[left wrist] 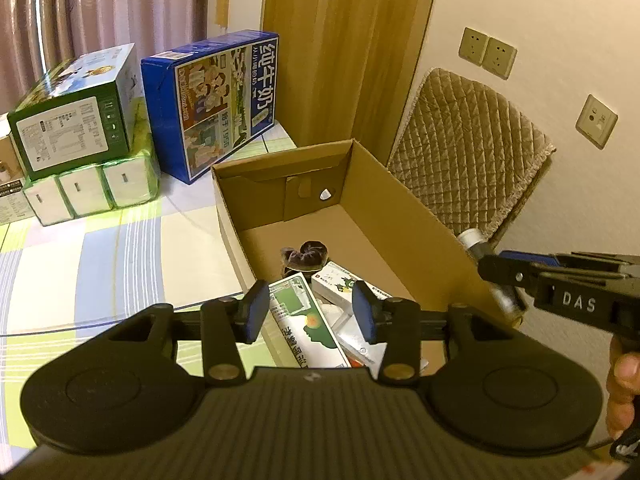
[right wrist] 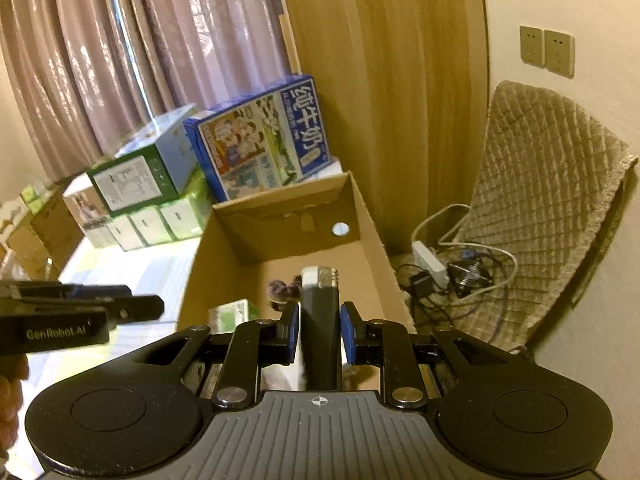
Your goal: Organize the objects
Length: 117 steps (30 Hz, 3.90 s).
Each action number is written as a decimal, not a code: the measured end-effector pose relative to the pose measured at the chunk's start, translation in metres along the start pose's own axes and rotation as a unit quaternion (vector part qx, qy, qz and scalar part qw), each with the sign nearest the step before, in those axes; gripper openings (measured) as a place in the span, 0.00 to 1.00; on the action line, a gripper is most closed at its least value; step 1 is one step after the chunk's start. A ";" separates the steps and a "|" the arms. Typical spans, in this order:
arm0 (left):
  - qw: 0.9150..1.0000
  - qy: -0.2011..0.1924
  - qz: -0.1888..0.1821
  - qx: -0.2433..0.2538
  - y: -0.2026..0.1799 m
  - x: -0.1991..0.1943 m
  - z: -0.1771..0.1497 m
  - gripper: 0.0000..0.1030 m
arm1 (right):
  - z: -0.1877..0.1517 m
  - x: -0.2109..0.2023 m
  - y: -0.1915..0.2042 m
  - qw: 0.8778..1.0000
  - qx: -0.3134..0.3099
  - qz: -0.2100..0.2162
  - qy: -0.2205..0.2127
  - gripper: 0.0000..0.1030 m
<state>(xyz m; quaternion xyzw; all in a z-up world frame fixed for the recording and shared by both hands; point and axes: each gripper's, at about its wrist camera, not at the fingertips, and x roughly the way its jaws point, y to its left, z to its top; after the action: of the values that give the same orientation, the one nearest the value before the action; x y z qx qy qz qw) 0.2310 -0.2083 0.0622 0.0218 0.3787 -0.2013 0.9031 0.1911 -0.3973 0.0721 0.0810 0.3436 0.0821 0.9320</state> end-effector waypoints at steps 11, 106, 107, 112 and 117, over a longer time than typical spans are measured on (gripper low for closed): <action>1.000 0.006 0.007 -0.008 0.011 -0.013 -0.024 0.68 | -0.005 -0.020 -0.008 0.999 0.027 0.007 -0.023 0.52; 0.994 0.015 0.060 -0.088 -0.011 -0.165 -0.178 0.99 | -0.147 -0.147 0.062 0.998 -0.017 -0.028 0.050 0.98; 0.994 0.015 0.060 -0.088 -0.010 -0.165 -0.178 0.99 | -0.147 -0.147 0.062 0.998 -0.017 -0.028 0.051 0.98; 0.994 0.014 0.061 -0.091 -0.010 -0.165 -0.178 0.99 | -0.147 -0.144 0.065 0.998 -0.018 -0.027 0.053 0.98; 0.994 0.013 0.061 -0.089 -0.010 -0.164 -0.177 0.99 | -0.147 -0.144 0.065 0.998 -0.018 -0.027 0.053 0.98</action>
<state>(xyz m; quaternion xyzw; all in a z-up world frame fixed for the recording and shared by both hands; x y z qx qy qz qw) 0.0036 -0.1268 0.0508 -0.0334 0.4046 -0.1107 0.9072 -0.0194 -0.3503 0.0660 0.0504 0.3933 0.0669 0.9156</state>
